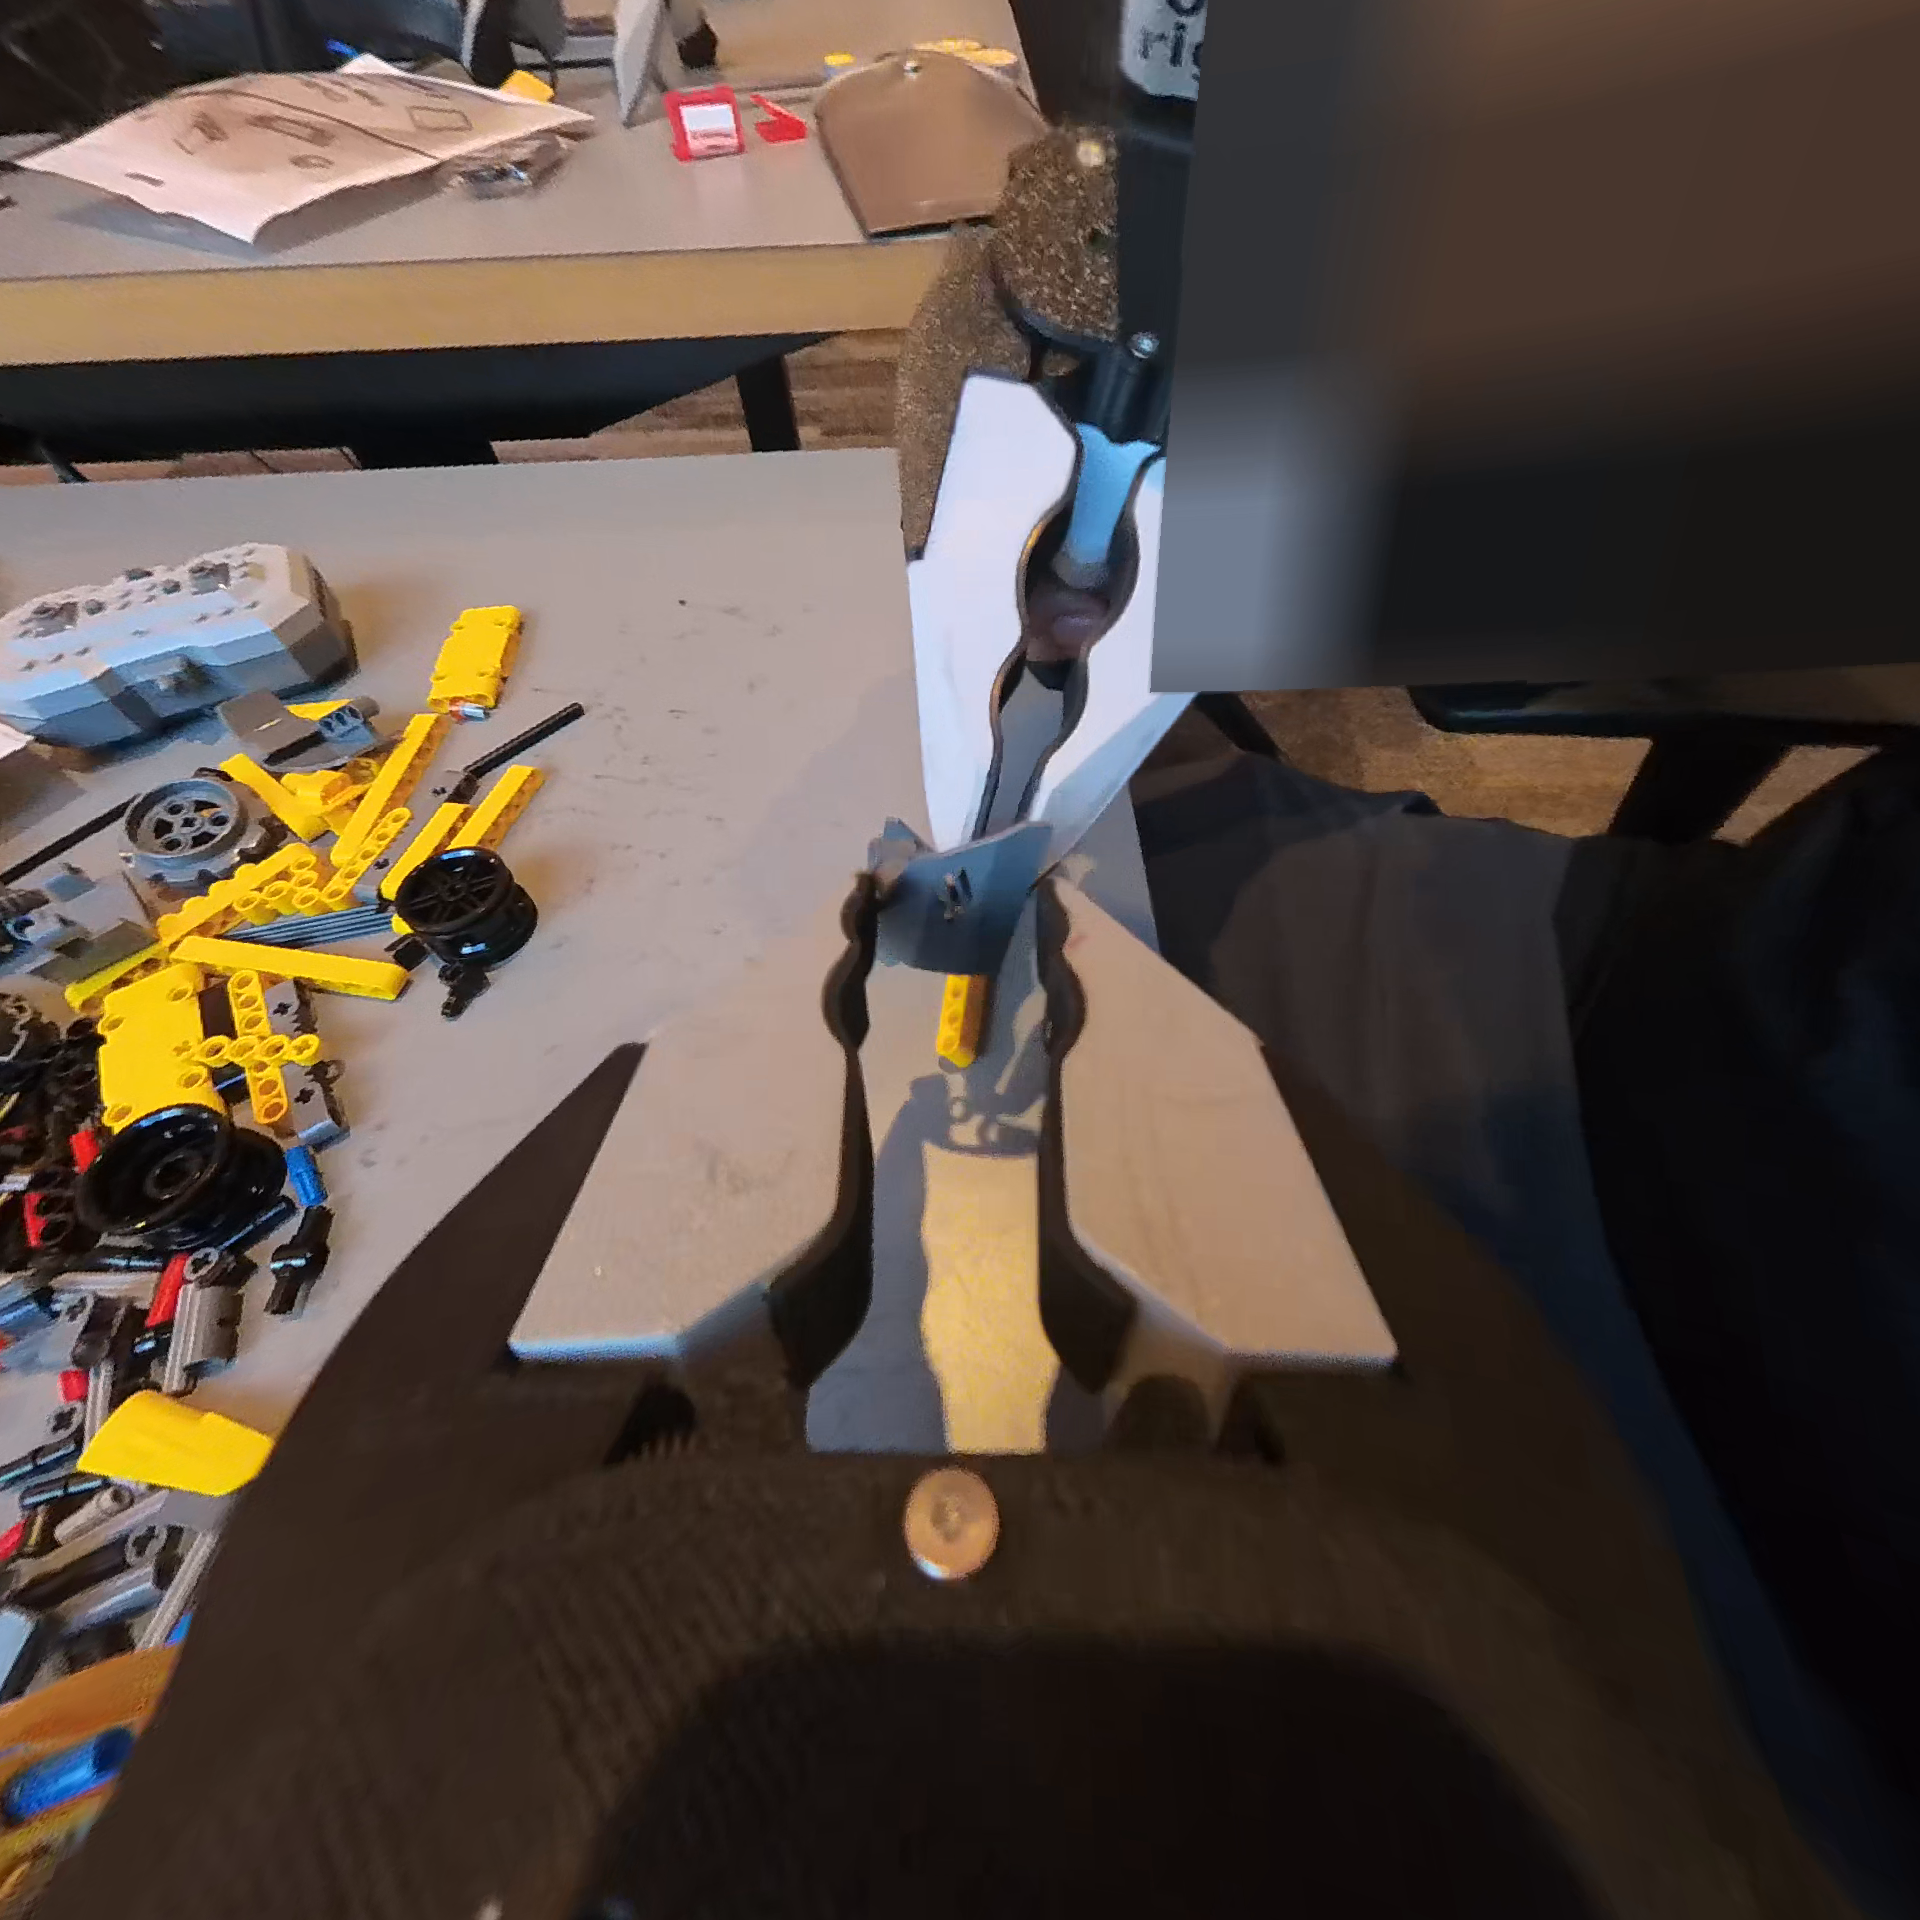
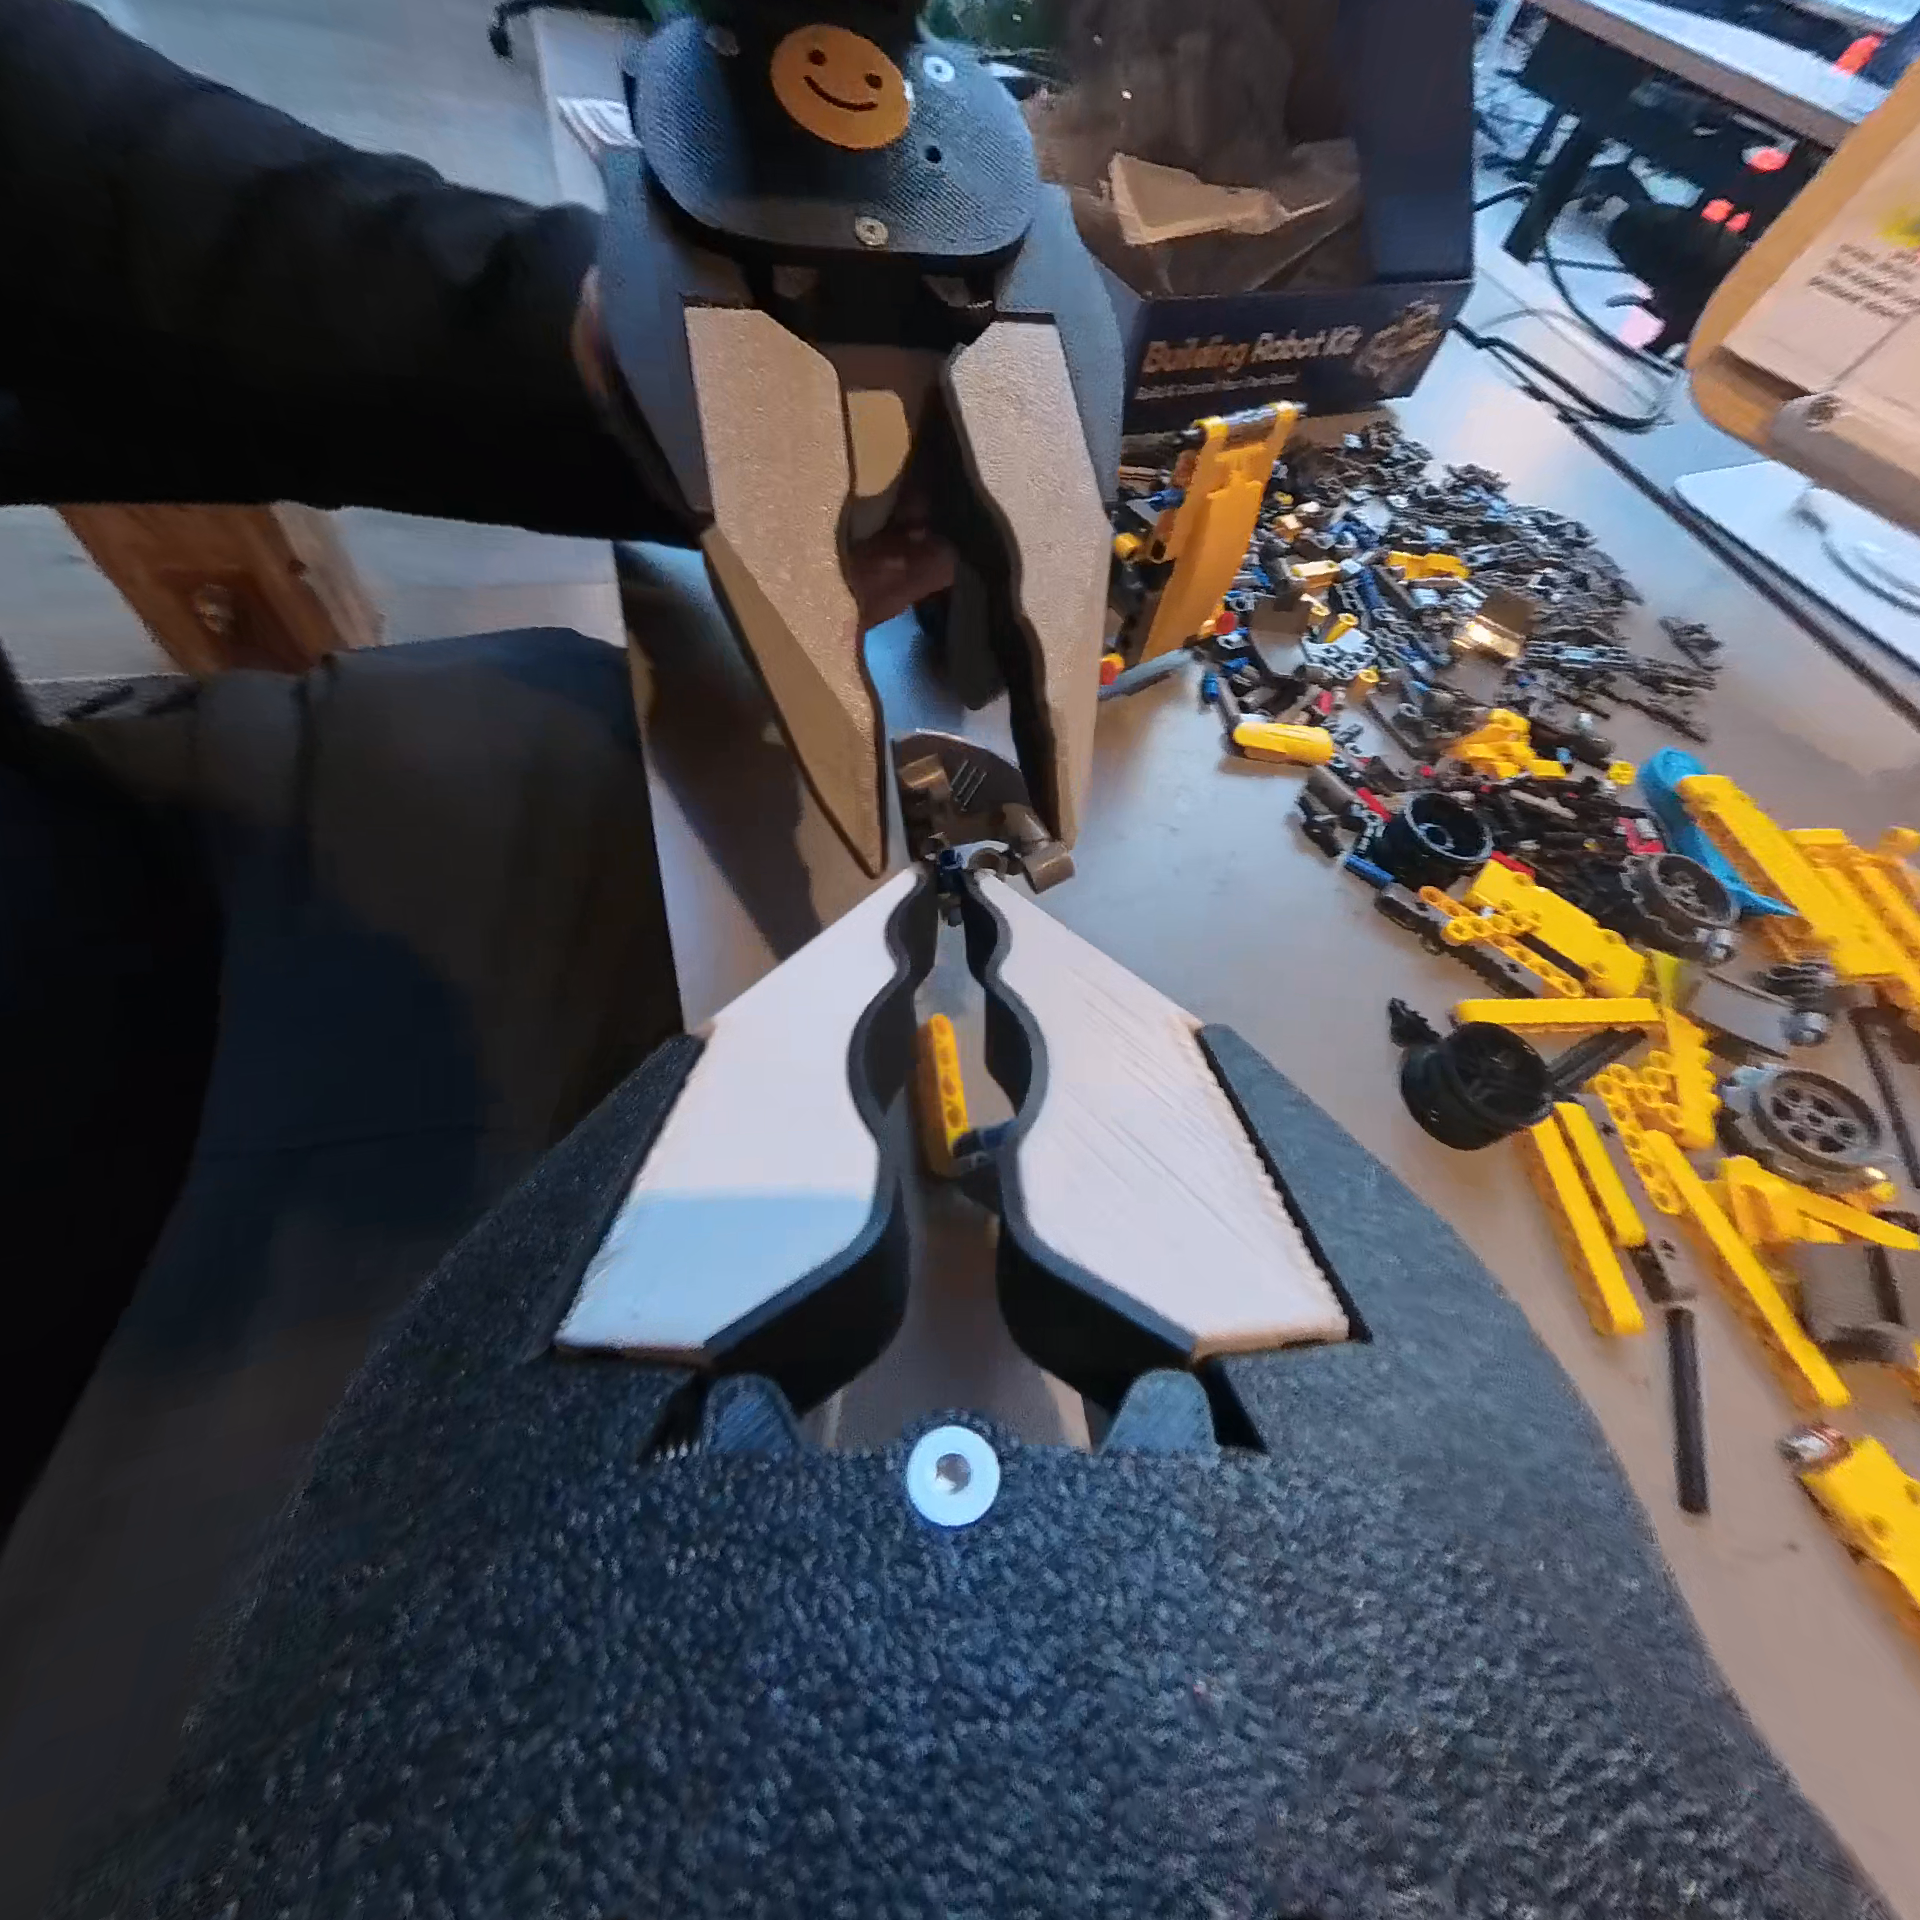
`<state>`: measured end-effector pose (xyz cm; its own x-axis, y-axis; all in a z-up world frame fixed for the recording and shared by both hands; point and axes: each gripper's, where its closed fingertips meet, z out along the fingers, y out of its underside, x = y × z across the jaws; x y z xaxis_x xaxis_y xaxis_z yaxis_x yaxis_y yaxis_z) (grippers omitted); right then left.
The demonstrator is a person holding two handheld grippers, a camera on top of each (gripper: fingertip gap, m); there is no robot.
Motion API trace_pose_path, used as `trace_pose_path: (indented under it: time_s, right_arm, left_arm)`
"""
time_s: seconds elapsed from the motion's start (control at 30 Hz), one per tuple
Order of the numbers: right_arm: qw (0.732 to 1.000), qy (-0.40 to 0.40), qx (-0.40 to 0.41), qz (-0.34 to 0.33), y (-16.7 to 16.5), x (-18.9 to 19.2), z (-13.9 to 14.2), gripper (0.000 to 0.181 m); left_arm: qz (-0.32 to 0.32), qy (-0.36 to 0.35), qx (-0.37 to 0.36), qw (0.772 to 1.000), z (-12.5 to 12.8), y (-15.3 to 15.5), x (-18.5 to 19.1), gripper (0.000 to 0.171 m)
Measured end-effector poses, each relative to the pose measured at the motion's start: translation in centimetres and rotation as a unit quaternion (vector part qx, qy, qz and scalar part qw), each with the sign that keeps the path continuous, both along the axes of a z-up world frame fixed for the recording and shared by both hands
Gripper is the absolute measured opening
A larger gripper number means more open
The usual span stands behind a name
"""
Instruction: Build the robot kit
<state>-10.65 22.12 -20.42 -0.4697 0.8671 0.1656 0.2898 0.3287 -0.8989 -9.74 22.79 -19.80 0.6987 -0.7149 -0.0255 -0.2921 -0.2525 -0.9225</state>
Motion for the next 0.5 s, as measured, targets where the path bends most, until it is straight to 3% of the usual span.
trace_pose_path:
  time_s: [0.07,0.2,0.4,0.5]
  right_arm:
    - [1.0,-0.001,0.016,-0.017,0.3,-0.1,-0.2,0.004]
    - [0.999,-0.01,0.022,-0.033,0.5,-0.1,-0.8,0.004]
    - [1.0,-0.016,0.008,-0.025,0.5,0.6,-0.5,0.003]
    - [0.999,-0.015,-0.01,-0.035,1.9,1.3,0.6,0.017]
  left_arm:
    - [0.012,-0.002,0.006,1.0,0.1,0.0,0.0,0.033]
    - [0.041,0.026,0.02,0.999,-0.6,0.5,-0.4,0.025]
    - [0.017,0.064,0.029,0.997,-1.3,0.3,-0.3,0.024]
    - [0.012,0.051,0.007,0.999,-1.9,0.3,-0.3,0.023]
